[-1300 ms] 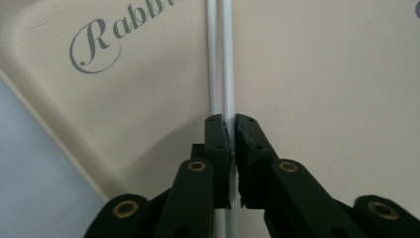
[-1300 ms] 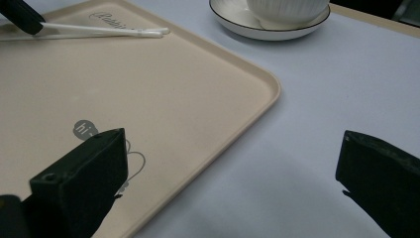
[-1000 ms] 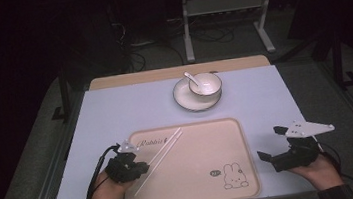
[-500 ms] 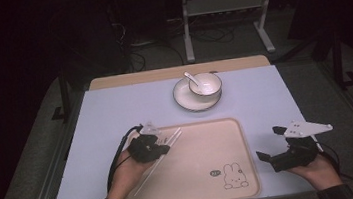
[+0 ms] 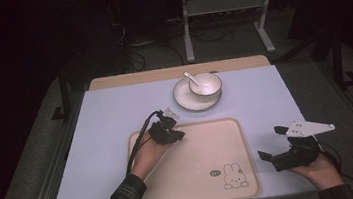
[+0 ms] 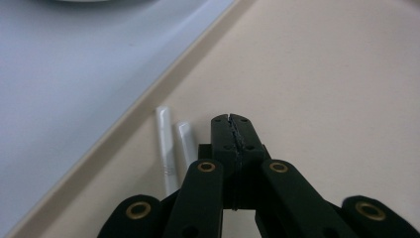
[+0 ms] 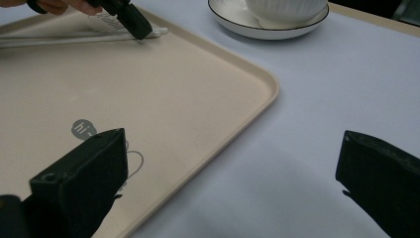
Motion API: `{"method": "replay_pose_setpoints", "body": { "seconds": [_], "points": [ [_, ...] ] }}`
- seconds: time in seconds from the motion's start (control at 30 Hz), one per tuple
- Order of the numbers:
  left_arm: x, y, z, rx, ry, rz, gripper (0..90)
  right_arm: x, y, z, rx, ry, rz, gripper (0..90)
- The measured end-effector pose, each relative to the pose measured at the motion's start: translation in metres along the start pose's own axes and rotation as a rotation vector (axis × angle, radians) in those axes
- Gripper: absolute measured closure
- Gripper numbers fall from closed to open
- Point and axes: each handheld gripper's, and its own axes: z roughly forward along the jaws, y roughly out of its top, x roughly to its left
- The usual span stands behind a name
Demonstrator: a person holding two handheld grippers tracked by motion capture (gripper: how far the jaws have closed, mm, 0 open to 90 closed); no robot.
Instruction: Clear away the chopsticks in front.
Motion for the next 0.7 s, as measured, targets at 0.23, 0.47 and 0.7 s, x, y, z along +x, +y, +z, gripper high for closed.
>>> {"method": "replay_pose_setpoints", "body": {
  "seconds": [0.23, 0.47, 0.7],
  "points": [
    [0.011, -0.005, -0.001, 0.002, 0.037, -0.019, 89.8, 0.0, 0.0, 0.0, -0.001, 0.001, -0.001, 0.0],
    [0.02, -0.013, -0.008, 0.004, 0.057, -0.046, 89.9, 0.0, 0.0, 0.0, 0.0, 0.0, -0.002, 0.0],
    [0.03, -0.023, -0.018, 0.01, 0.069, -0.07, 89.8, 0.0, 0.0, -0.001, -0.001, -0.003, 0.0, 0.0]
  ]
}}
